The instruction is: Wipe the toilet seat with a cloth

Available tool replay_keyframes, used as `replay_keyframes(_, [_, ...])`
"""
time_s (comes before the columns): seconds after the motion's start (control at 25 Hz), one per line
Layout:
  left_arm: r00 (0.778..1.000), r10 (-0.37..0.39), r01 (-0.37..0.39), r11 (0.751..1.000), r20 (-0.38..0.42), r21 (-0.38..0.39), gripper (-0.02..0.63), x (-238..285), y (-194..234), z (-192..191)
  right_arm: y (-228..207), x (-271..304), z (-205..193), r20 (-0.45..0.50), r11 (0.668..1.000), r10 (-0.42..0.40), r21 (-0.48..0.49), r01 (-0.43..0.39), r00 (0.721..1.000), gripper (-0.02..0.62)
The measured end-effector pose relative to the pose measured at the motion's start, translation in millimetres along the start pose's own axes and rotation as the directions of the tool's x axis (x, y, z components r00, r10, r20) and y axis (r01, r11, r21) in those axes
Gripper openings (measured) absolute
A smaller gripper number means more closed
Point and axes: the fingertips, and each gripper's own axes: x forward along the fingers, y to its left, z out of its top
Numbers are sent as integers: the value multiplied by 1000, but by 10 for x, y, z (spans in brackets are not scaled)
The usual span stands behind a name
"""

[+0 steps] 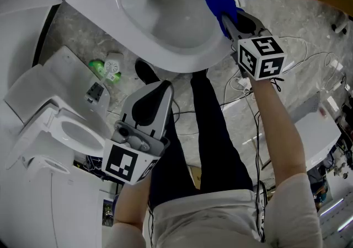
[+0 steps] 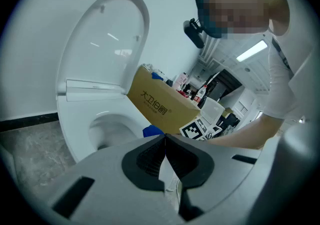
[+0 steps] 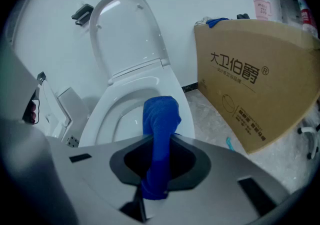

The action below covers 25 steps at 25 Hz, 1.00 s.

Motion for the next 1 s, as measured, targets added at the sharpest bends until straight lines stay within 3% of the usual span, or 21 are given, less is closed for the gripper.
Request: replay_keyframes(1.0, [999,30,-29,999,14,-15,9,-87,257,95,-70,201,265,23,995,-18,96,15,1000,54])
